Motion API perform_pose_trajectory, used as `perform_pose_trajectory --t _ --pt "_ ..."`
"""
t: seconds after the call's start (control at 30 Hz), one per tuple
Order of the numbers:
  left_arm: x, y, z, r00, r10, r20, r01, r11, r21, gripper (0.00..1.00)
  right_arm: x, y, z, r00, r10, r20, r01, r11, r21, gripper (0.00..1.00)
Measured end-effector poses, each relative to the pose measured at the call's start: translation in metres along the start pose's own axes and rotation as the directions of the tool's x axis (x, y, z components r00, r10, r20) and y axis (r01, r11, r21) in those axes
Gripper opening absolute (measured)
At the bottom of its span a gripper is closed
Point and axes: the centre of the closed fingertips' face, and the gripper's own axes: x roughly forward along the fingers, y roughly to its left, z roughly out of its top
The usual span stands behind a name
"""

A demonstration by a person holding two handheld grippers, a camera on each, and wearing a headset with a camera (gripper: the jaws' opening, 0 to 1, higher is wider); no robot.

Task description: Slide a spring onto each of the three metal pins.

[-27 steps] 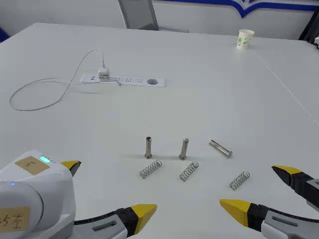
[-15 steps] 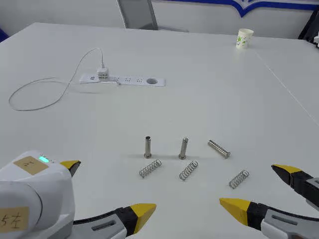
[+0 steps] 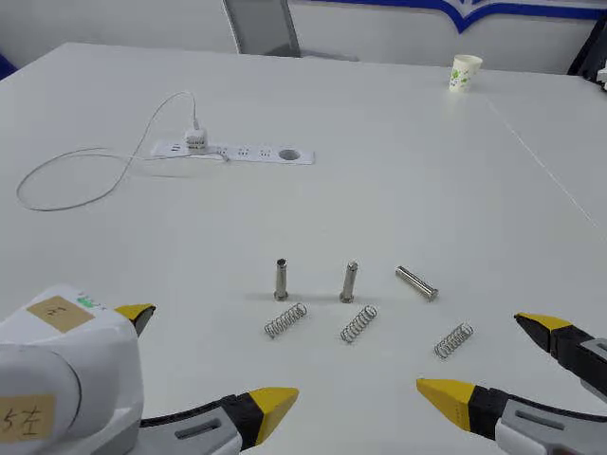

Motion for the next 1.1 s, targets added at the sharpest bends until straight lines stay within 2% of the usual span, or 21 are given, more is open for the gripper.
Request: perform_pose_trajectory --t 0.3,0.43,0.53,0.73,0.83,1.1 --pt "0.0 -0.002 0.001 1.0 -0.005 0.004 0.005 1.0 0.009 0.92 -0.001 0.0 0.002 1.0 -0.003 0.003 0.003 1.0 -0.007 0.75" --pt "0.0 -0.003 0.002 0.9999 -0.009 0.009 0.009 1.0 0.01 0.92 -0.002 -0.003 0.002 1.0 -0.005 -0.004 0.005 1.0 0.013 0.71" --pt "0.0 -0.003 0.003 0.9999 -0.01 0.013 0.01 1.0 0.01 0.91 -0.002 -0.004 0.003 0.9997 -0.006 -0.023 0.005 1.0 -0.017 0.67" --pt "0.0 -0.006 0.006 0.9995 -0.02 0.024 0.02 1.0 0.004 0.9 0.005 -0.006 0.01 0.9981 0.011 -0.06 -0.015 0.997 -0.073 0.6" --pt "0.0 -0.007 0.008 0.9992 -0.027 0.03 0.026 1.0 0.006 0.89 0.009 -0.009 0.011 0.9965 0.016 -0.082 -0.023 0.997 -0.079 0.56" --pt "-0.001 -0.006 0.008 0.9993 -0.021 0.032 0.021 1.0 0.002 0.88 0.019 -0.022 0.022 0.9957 0.018 -0.091 -0.024 0.997 -0.072 0.43"
